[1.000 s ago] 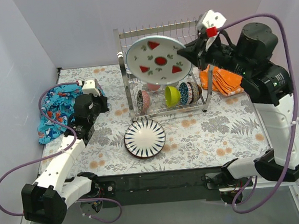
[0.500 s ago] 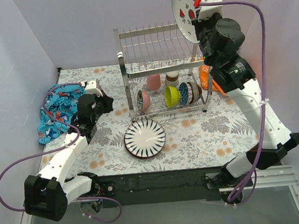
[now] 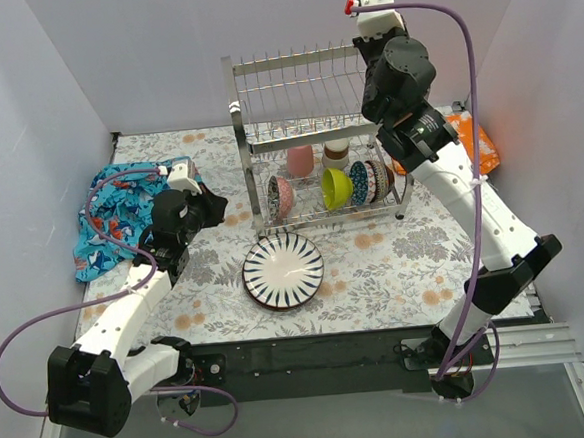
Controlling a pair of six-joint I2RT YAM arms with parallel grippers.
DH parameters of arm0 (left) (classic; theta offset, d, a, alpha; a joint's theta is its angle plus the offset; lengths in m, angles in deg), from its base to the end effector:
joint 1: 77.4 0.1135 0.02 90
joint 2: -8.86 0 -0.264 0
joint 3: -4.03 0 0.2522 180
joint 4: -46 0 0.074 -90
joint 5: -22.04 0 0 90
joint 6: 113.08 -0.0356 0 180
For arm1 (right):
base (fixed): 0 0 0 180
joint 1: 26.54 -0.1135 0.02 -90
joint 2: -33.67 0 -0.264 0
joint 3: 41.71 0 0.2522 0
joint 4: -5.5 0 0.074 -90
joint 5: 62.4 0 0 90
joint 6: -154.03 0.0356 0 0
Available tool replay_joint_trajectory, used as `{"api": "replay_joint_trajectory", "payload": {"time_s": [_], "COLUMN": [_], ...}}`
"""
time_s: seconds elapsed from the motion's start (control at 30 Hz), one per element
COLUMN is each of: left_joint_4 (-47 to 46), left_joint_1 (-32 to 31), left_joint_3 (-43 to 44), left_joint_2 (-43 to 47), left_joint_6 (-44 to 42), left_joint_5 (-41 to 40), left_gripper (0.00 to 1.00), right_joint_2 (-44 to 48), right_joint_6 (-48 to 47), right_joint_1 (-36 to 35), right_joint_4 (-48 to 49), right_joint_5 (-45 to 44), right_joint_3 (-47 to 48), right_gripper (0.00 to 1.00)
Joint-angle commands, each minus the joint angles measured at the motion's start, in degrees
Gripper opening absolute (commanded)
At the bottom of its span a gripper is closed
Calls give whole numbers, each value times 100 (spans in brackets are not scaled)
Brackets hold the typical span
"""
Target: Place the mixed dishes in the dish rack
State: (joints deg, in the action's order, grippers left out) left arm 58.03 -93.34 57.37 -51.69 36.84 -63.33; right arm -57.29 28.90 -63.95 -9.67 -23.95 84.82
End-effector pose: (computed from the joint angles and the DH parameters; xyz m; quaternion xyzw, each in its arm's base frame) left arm 0.2336 -0.0697 0.2757 -0.2834 0.7642 -0.3816 0.4361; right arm 0.2709 0.1721 0.5577 -0.0162 0.6256 -0.2334 0.7442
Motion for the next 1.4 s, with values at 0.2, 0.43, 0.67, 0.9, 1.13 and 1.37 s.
{"api": "replay_joint_trajectory", "payload": {"time_s": [0.2,0.43,0.67,0.9,1.13,1.37], "left_joint_4": [-90,-116,-151,-169,-187,-178], "left_joint_1": [12,4,4,4,4,4], "left_joint_3": [-143,-187,-222,-222,-248,-283], "left_joint_2": [123,88,70,26,-9,-70], "left_joint_6": [318,406,441,477,512,451], "left_joint_5": [162,162,170,232,311,741], "left_gripper": [0,0,0,0,0,54], "right_joint_2": [-124,-273,-247,-247,-273,-230], "right_joint_6": [-283,-362,-310,331,656,1139], "right_joint_1": [14,58,216,401,401,279], "right_joint_4": [862,870,704,-94,-535,-1474], "right_joint_5": [-408,-505,-532,-436,-347,312], "right_joint_3": [500,465,185,35,131,991], "right_gripper": [1,1,1,1,11,38]}}
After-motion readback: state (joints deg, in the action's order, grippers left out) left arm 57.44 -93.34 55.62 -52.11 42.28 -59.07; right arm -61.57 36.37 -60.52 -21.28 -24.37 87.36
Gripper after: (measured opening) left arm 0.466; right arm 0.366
